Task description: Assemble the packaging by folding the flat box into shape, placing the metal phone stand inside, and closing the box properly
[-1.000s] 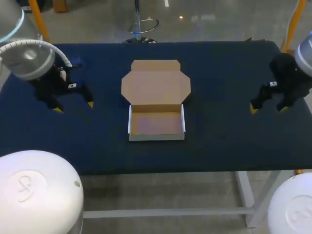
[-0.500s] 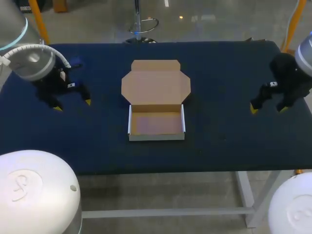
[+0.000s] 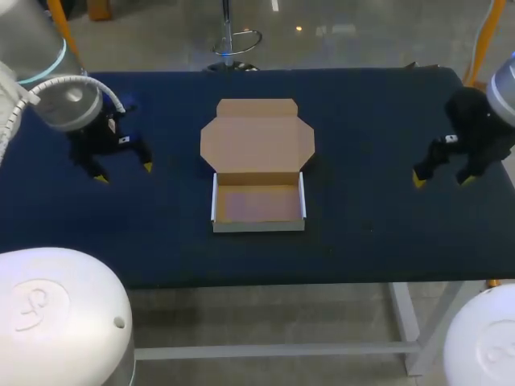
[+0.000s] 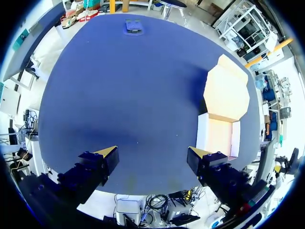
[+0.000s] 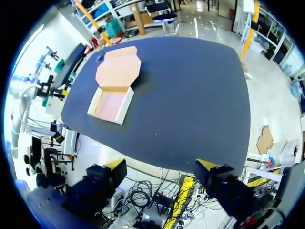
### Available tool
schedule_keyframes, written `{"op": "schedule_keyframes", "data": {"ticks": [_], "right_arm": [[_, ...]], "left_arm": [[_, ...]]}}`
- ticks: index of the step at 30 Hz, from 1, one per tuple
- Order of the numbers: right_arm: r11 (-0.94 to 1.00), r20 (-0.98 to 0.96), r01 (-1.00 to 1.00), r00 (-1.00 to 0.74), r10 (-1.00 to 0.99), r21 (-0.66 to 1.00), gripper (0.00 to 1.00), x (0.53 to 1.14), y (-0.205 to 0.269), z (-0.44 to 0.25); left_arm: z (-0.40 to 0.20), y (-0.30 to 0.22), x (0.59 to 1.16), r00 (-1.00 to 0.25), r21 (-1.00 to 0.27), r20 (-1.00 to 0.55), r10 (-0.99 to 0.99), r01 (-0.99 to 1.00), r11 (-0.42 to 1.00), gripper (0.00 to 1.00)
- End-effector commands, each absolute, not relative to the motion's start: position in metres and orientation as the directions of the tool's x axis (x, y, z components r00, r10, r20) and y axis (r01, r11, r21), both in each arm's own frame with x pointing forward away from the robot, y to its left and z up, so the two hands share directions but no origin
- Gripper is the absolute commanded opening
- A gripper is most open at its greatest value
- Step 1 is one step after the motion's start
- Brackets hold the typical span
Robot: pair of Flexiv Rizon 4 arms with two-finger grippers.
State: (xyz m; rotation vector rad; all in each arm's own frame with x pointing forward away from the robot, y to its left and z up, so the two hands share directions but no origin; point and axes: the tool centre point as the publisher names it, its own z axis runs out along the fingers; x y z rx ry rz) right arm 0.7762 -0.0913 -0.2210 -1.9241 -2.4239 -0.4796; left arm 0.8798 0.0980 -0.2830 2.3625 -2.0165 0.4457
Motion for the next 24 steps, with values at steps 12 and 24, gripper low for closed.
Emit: {"op": "schedule_keyframes", "data": {"ticks": [12,24], "right_arm": [[0.2,0.196,0.953,-0.245,0.949,0.226,1.0,0.7752,-0.0916,-0.2183],[0.2,0.196,0.953,-0.245,0.949,0.226,1.0,0.7752,-0.0916,-0.2183]], "left_arm": [[-0.2969,0.0948,0.8998,0.14,-0.136,0.214,-0.967,-0.976,-0.172,1.0],[-0.2991,0.0924,0.9021,0.141,-0.139,0.209,-0.968,-0.975,-0.172,1.0]]}}
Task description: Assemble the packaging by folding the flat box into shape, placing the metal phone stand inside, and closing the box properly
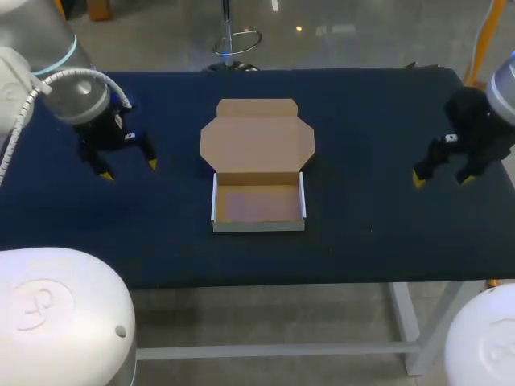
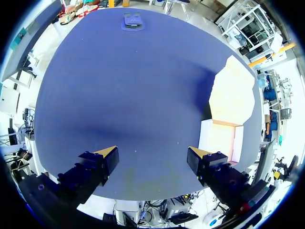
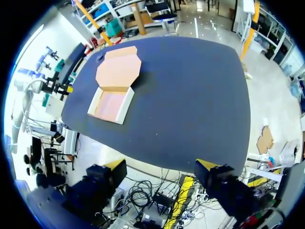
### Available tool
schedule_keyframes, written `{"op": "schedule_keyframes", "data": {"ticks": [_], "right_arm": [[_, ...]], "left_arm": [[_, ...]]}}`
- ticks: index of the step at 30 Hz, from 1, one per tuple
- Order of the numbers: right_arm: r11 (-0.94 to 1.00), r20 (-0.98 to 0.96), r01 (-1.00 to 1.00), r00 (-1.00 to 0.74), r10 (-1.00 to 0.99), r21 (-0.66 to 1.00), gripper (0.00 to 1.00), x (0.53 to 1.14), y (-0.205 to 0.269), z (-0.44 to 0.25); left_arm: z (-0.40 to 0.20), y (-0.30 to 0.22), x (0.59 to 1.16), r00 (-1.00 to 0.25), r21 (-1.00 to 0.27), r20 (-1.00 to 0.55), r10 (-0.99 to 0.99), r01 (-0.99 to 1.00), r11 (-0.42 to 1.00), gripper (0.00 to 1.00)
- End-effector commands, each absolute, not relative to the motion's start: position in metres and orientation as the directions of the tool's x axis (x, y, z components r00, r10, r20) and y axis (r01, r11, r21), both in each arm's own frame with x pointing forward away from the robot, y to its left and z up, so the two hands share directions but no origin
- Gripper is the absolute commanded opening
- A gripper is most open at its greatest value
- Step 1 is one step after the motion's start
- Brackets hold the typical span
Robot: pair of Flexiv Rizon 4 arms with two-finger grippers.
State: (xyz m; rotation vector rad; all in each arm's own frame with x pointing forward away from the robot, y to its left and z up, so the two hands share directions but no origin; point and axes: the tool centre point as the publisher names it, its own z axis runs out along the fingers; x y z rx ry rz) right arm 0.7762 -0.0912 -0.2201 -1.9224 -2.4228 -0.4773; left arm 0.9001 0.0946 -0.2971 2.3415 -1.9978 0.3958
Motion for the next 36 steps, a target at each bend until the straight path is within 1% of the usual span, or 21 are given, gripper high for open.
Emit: {"op": "schedule_keyframes", "data": {"ticks": [1,16,24,36], "right_arm": [[0.2,0.196,0.953,-0.245,0.949,0.226,1.0,0.775,-0.092,-0.218],[0.2,0.196,0.953,-0.245,0.949,0.226,1.0,0.775,-0.092,-0.218],[0.2,0.196,0.953,-0.245,0.949,0.226,1.0,0.775,-0.092,-0.218],[0.2,0.196,0.953,-0.245,0.949,0.226,1.0,0.775,-0.092,-0.218]], "left_arm": [[-0.3,0.091,0.905,0.136,-0.141,0.204,-0.97,-0.976,-0.166,1.0],[-0.331,0.106,0.943,0.171,-0.124,0.161,-0.972,-0.973,-0.192,1.0],[-0.349,0.109,0.978,0.179,-0.106,0.162,-0.97,-0.974,-0.198,1.0],[-0.376,0.115,1.023,0.201,-0.089,0.11,-0.973,-0.973,-0.211,1.0]]}}
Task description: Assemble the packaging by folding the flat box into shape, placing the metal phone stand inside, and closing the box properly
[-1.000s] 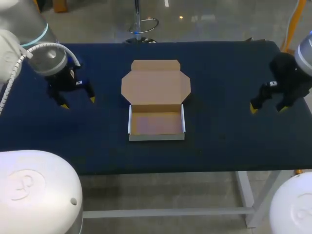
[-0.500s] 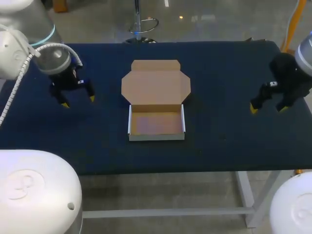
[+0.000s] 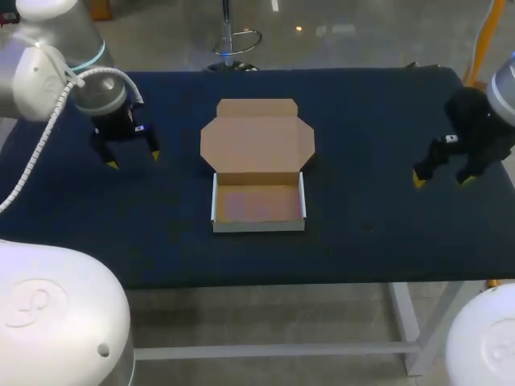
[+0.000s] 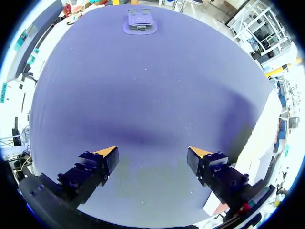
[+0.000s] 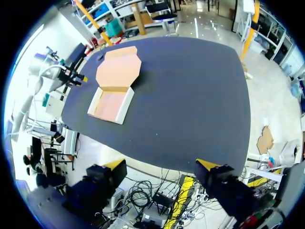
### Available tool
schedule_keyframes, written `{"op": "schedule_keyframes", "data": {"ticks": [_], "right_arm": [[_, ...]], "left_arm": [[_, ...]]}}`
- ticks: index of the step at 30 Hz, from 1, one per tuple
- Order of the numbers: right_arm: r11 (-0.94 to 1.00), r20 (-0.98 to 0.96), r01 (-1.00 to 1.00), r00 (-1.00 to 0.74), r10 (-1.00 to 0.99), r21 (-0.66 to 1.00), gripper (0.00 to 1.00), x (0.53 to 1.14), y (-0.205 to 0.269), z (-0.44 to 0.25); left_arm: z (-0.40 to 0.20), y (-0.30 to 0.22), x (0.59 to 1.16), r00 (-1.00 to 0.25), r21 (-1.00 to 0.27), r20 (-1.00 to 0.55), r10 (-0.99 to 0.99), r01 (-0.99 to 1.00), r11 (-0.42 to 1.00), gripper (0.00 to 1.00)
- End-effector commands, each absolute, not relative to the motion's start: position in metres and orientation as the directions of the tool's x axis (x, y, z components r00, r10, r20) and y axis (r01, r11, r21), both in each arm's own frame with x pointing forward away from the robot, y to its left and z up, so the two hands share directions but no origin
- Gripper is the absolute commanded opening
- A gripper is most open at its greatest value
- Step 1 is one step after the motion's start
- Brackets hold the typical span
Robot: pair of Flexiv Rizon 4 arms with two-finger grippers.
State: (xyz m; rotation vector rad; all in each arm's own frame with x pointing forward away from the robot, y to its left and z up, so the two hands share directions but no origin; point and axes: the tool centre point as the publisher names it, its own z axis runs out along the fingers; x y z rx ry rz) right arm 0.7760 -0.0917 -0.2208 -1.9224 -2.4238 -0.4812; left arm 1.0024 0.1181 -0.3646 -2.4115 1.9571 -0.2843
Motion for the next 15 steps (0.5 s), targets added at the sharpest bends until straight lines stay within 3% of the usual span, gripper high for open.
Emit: {"op": "schedule_keyframes", "data": {"ticks": [1,15], "right_arm": [[0.2,0.196,0.953,-0.245,0.949,0.226,1.0,0.775,-0.092,-0.218],[0.2,0.196,0.953,-0.245,0.949,0.226,1.0,0.775,-0.092,-0.218]], "left_arm": [[-0.378,0.116,1.026,0.203,-0.088,0.108,-0.973,-0.973,-0.213,1.0],[-0.384,0.128,1.071,0.228,-0.095,0.076,-0.971,-0.967,-0.234,1.0]]}}
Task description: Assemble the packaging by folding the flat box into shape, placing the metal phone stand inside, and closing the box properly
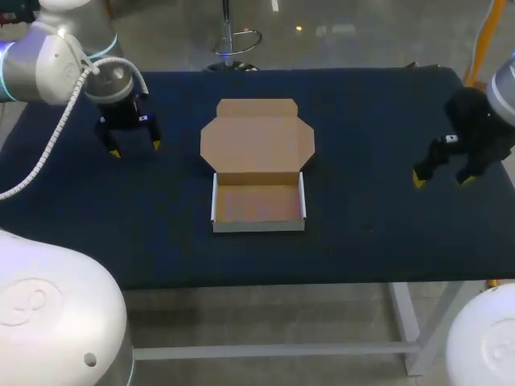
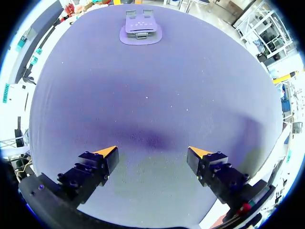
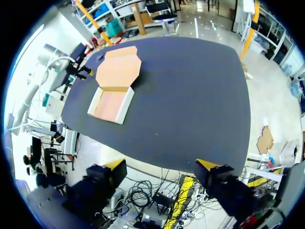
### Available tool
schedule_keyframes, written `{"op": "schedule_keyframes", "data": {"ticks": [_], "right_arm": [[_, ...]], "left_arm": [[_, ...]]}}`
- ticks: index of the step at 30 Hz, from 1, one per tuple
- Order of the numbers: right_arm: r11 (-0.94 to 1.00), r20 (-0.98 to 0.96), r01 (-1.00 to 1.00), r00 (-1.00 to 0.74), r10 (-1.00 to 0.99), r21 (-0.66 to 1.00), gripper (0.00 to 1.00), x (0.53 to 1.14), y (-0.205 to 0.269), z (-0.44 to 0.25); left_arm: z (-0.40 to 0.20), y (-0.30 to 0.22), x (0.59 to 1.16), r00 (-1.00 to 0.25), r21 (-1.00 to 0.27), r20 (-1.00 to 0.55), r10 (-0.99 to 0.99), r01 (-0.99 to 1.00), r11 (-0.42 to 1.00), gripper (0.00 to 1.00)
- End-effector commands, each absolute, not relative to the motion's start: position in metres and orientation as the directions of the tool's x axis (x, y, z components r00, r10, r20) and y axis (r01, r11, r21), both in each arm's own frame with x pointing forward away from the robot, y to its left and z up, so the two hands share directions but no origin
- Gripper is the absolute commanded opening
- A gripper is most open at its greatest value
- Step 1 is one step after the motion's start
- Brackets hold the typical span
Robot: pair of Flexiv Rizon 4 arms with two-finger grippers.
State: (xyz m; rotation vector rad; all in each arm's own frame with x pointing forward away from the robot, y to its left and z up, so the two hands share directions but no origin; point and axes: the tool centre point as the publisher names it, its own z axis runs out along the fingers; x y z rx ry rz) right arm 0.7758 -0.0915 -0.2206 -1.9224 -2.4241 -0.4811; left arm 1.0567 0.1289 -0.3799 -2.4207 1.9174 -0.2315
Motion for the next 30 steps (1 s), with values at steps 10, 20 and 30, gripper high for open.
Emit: {"op": "schedule_keyframes", "data": {"ticks": [10,20,30], "right_arm": [[0.2,0.196,0.953,-0.245,0.949,0.226,1.0,0.775,-0.092,-0.218],[0.2,0.196,0.953,-0.245,0.949,0.226,1.0,0.775,-0.092,-0.218],[0.2,0.196,0.953,-0.245,0.949,0.226,1.0,0.775,-0.092,-0.218]], "left_arm": [[-0.388,0.133,1.098,0.251,-0.09,0.071,-0.965,-0.962,-0.257,1.0],[-0.395,0.138,1.124,0.262,-0.084,0.068,-0.963,-0.96,-0.268,1.0],[-0.398,0.146,1.147,0.279,-0.089,0.071,-0.958,-0.954,-0.285,1.0]]}}
